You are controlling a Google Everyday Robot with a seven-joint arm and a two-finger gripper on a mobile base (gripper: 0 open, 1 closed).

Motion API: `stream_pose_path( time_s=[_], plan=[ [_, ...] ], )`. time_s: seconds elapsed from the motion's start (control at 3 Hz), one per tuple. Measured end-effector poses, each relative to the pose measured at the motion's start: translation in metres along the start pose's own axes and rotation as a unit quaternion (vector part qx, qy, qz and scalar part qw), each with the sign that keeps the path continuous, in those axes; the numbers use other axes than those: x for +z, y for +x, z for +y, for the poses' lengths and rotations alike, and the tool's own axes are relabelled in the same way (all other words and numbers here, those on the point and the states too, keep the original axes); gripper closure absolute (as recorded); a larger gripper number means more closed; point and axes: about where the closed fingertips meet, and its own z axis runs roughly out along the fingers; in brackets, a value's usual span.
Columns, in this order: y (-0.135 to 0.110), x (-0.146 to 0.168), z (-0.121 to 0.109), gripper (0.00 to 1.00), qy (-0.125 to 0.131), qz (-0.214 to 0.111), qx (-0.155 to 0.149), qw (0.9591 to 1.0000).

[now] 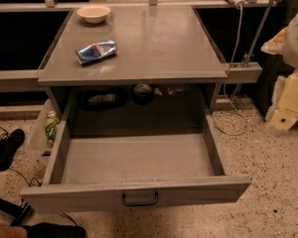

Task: Close top drawer

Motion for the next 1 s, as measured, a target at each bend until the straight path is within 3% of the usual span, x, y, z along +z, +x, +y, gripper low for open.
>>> stream_pose_path(
  time_s=[0.33, 0.67, 1.0],
  plan=[
    [0.0, 0.0, 0.0, 0.0, 0.0, 0.0, 0.0, 1.0],
    [0.01, 0.021, 0.007, 0.0, -0.007, -0.004, 0.009, 0.9999],
    [0.049, 0.081, 0.05, 0.0, -0.038, -0.01, 0.047, 0.9981]
  ],
)
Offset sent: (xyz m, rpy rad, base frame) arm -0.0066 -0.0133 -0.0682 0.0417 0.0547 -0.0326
